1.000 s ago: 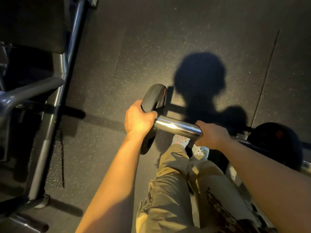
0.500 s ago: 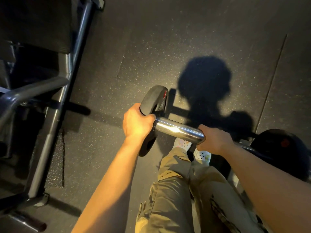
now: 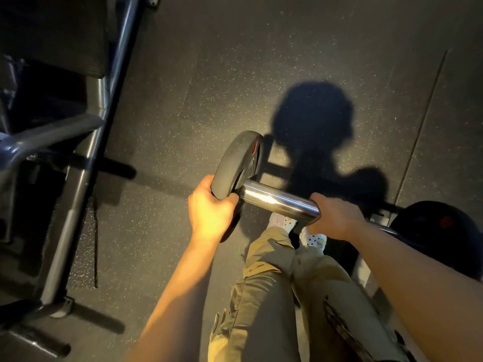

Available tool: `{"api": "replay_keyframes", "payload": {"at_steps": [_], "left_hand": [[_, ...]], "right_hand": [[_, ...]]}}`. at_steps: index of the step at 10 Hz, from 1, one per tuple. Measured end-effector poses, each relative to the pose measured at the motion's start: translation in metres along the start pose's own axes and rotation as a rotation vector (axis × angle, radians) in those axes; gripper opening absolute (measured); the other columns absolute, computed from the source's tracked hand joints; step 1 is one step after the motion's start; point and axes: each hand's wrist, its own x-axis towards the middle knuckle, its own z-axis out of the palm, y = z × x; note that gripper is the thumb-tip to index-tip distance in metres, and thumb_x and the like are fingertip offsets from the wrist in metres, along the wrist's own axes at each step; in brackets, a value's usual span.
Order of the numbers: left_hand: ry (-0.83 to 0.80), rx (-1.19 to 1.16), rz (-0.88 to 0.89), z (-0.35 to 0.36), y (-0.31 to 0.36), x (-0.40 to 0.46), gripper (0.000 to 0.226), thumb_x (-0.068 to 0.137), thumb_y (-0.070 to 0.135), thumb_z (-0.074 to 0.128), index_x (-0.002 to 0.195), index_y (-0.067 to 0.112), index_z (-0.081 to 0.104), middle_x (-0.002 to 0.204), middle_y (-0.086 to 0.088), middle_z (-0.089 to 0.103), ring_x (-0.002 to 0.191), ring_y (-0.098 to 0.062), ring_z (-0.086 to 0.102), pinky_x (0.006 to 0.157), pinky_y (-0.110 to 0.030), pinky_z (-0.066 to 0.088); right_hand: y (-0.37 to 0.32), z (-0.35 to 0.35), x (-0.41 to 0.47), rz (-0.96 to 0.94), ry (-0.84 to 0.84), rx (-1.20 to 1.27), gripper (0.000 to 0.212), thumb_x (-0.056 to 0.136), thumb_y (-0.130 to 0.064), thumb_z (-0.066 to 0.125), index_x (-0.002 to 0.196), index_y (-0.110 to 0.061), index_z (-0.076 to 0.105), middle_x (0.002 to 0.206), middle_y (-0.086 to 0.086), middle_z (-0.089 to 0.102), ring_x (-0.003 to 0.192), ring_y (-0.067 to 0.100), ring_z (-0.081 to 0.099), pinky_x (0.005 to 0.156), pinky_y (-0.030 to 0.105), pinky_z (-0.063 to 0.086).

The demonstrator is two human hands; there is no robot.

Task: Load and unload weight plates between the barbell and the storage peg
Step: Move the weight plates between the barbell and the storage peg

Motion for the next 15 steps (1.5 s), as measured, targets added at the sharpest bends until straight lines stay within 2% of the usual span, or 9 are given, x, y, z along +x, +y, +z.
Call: {"api": "replay_keyframes", "payload": {"at_steps": [4,6,8,9,10,12,13,14,15], "left_hand": [[-0.030,0.020,-0.009,-0.001,0.007,-0.002,0.022,0.081,0.031,0.074,0.090,0.023,0.056,0.075,0.014,0.057,0.078,-0.016,0.059,0.069,-0.030,0.047],[-0.003,-0.245,-0.085,-0.002,0.006,-0.003,0.034,0.090,0.051,0.057,0.072,0.023,0.053,0.062,0.013,0.051,0.060,-0.003,0.046,0.063,-0.027,0.037],[0.086,-0.303,-0.180,-0.002,0.001,0.004,0.048,0.100,0.042,0.045,0.058,0.018,0.046,0.061,0.008,0.046,0.063,-0.012,0.043,0.064,-0.030,0.035],[0.214,-0.592,-0.567,-0.010,-0.041,0.010,0.023,0.096,0.032,0.056,0.088,0.016,0.071,0.102,-0.006,0.069,0.105,-0.022,0.062,0.089,-0.032,0.045],[-0.057,-0.951,-1.181,0.002,-0.060,0.001,0.032,0.095,0.039,0.052,0.105,0.010,0.059,0.108,-0.018,0.059,0.096,-0.036,0.057,0.083,-0.048,0.048],[-0.456,-1.449,-0.581,0.024,-0.101,0.000,0.036,0.070,0.006,0.079,0.101,-0.010,0.069,0.100,-0.021,0.070,0.090,-0.022,0.069,0.095,-0.027,0.048],[-0.264,-1.339,-0.849,0.015,-0.108,0.010,0.059,0.009,0.032,0.096,0.056,0.003,0.075,0.063,-0.009,0.070,0.057,-0.018,0.069,0.072,-0.031,0.056],[-0.206,-1.214,-0.868,0.000,-0.114,0.016,0.014,0.074,0.022,0.078,0.075,0.009,0.076,0.066,-0.005,0.072,0.059,-0.016,0.070,0.054,-0.028,0.057],[-0.084,-1.203,-0.884,-0.023,-0.118,0.028,0.029,0.089,0.014,0.052,0.073,0.008,0.075,0.067,-0.006,0.073,0.059,-0.017,0.071,0.049,-0.028,0.056]], "right_hand": [[-0.008,-0.012,-0.002,0.048,-0.159,0.113,0.066,0.071,-0.043,0.079,0.125,-0.028,0.045,0.119,-0.001,0.059,0.101,0.016,0.056,0.086,0.036,0.049],[-0.092,-0.066,0.011,0.157,-0.037,0.816,0.094,0.076,-0.082,0.044,0.149,-0.025,0.027,0.147,0.004,0.037,0.133,0.029,0.039,0.106,0.048,0.036],[-0.193,-0.089,0.050,0.320,0.036,1.208,0.088,0.077,-0.037,0.076,0.144,-0.006,0.030,0.135,0.012,0.049,0.118,0.030,0.050,0.095,0.039,0.043],[-0.197,-0.083,0.060,0.391,0.105,1.226,0.065,0.079,-0.011,0.064,0.137,-0.001,0.037,0.117,0.012,0.054,0.100,0.024,0.054,0.085,0.033,0.047],[-0.194,-0.084,0.063,0.397,0.096,1.262,0.070,0.083,-0.006,0.060,0.144,-0.003,0.025,0.110,0.010,0.048,0.099,0.022,0.047,0.083,0.033,0.044],[-0.193,-0.082,0.057,0.386,0.121,1.293,0.070,0.083,-0.005,0.059,0.143,-0.002,0.024,0.107,0.009,0.044,0.103,0.025,0.051,0.088,0.038,0.047],[-0.194,-0.077,0.052,0.341,0.122,1.294,0.070,0.082,-0.004,0.059,0.142,-0.004,0.024,0.107,0.009,0.046,0.105,0.027,0.054,0.091,0.040,0.049],[-0.205,-0.073,0.045,0.229,0.058,1.340,0.061,0.073,-0.005,0.065,0.129,-0.009,0.040,0.107,0.013,0.053,0.103,0.033,0.057,0.092,0.045,0.050],[-0.208,-0.067,0.035,0.131,-0.034,1.470,0.059,0.063,-0.007,0.067,0.120,-0.015,0.051,0.110,0.015,0.060,0.102,0.035,0.062,0.086,0.045,0.053]]}}
